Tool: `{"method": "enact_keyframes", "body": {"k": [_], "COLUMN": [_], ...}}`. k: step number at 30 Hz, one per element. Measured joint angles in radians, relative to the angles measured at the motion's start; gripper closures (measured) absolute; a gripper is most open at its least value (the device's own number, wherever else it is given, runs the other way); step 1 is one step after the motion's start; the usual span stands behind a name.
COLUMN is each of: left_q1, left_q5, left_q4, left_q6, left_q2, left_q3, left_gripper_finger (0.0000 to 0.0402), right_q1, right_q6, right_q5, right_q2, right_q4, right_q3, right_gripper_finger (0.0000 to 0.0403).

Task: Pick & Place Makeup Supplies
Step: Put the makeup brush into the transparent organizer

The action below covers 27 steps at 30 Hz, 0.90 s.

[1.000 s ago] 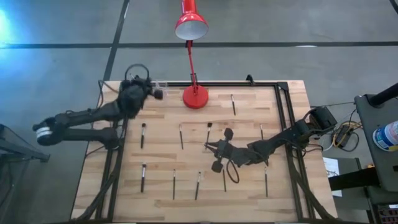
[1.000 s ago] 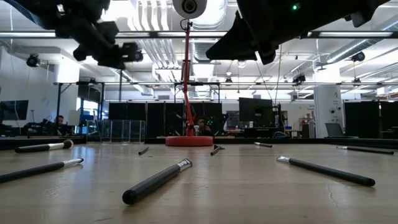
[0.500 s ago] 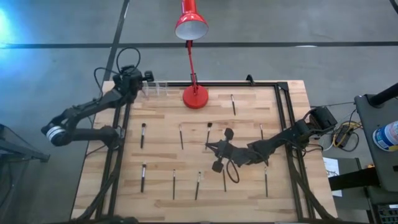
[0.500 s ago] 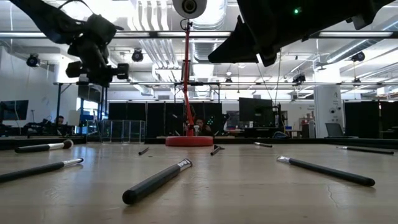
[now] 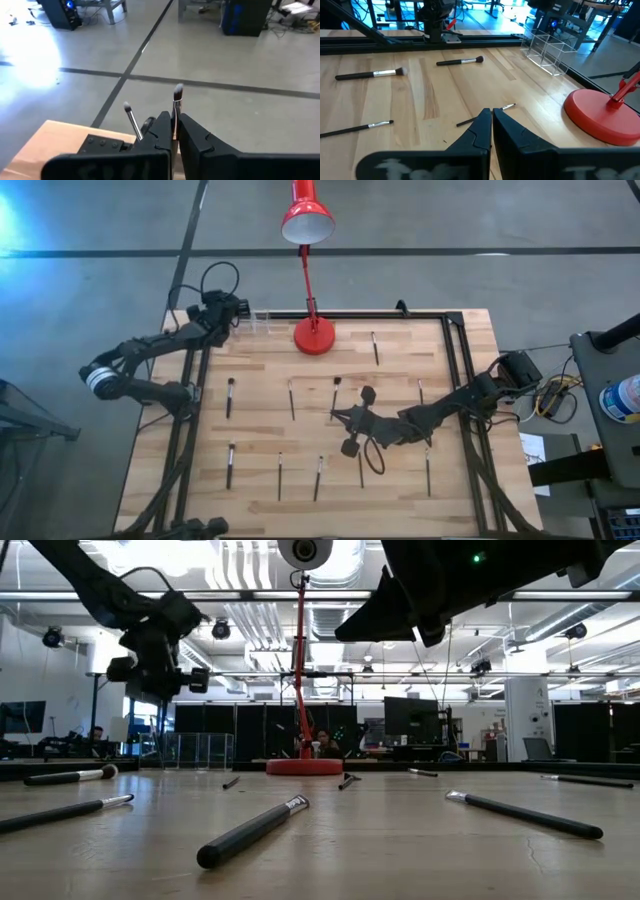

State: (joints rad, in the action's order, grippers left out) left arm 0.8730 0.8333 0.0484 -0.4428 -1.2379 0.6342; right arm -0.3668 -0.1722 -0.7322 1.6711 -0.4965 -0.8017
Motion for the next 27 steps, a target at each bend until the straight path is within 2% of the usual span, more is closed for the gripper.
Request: {"method": "enact_keyframes", "body": {"k": [8, 16, 27], "left_q1": [-0.001, -0.001, -0.002], "left_q5": [0.006, 0.005, -0.085], "left_q4": [-0.017, -0.056, -0.096], "left_q6": [-0.054, -0.062, 0.054], "left_q2": [-0.043, -0.006, 0.071], "left_q3": [-0.001, -0.001, -0.001], "left_gripper_finger": [0.0388, 0.0347, 0.0347], "right_q1": [0.0, 0.0, 0.0], "right_q6": [0.0, 0.0, -0.003], "right_q5": [0.001, 0.002, 0.002], "right_q2": [0.0, 0.0, 0.0], "right_q4": [0.001, 0.003, 0.011], "right_q3": [0.0, 0.0, 0.0], "right_gripper_finger": [0.0392, 0.0392, 0.0392]}}
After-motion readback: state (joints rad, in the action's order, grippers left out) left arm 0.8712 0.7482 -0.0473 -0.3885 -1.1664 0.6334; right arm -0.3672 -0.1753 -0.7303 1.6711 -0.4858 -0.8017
